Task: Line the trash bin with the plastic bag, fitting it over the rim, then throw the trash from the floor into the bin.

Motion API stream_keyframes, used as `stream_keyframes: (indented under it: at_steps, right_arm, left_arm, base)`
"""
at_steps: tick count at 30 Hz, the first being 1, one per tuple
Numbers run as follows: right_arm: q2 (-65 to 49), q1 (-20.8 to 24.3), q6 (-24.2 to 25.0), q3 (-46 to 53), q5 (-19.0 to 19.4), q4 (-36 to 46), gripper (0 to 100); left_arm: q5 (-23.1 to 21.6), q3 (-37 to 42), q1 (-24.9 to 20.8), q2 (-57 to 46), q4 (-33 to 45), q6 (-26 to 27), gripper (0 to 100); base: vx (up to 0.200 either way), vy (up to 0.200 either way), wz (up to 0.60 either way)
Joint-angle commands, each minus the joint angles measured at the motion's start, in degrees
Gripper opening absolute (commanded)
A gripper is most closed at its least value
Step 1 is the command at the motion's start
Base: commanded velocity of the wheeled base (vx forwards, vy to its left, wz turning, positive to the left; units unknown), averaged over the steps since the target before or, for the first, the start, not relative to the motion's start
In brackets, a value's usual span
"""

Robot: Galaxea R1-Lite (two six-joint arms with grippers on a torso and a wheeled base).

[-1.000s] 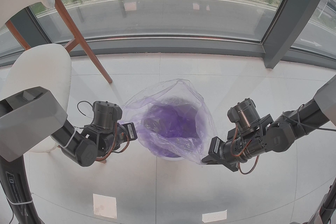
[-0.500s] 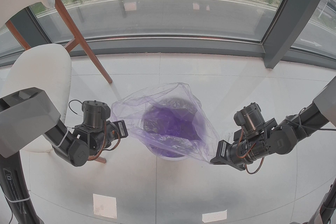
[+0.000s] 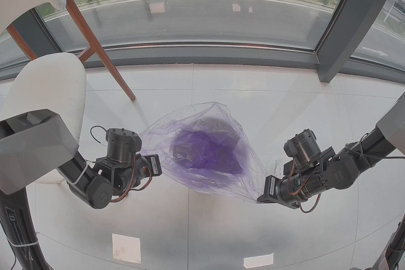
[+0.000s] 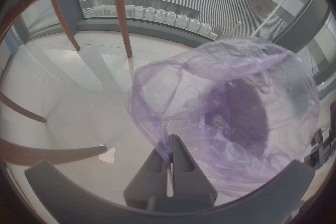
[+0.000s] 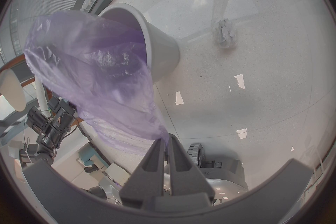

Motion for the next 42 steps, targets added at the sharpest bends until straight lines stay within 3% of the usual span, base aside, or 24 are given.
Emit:
stream_keyframes:
  at_steps: [1,9,14,23,33,42]
  right_arm:
    - [0.6,1.2,-1.0,0.6,0.1,0.0,0]
    - [3.2,1.8,-3.7,1.5,-2.8,-0.3,0]
    - [5.9,1.5,-8.2,4.6,-7.8,-6.4,0]
    - [8.6,1.3,-8.5,5.8,-10.8,-11.8,0]
    - [10.4,1.2,-8.4,4.4,-11.0,-11.9,0]
    - [14.2,-1.2,-8.5,-1.4,-14.3,-11.9,0]
  left_arm:
    - [-0.5,2.0,-2.1,0.3,0.0,1.8,0]
    - [-0.4,3.3,-1.2,2.3,-0.1,7.8,0]
    - [-0.4,3.4,1.0,3.4,-1.1,11.1,0]
    - [-0.4,3.4,0.9,5.8,-1.9,14.6,0]
    - [-0.5,0.5,0.6,9.7,-1.9,14.9,0]
    - [-0.2,-6.2,0.6,13.1,-1.8,14.9,0]
  base:
    - [0.000,0.000,0.00]
    - [0.000,0.000,0.00]
    - [0.000,0.000,0.00]
    - [0.000,0.000,0.00]
    - [0.000,0.000,0.00]
    - [0.000,0.000,0.00]
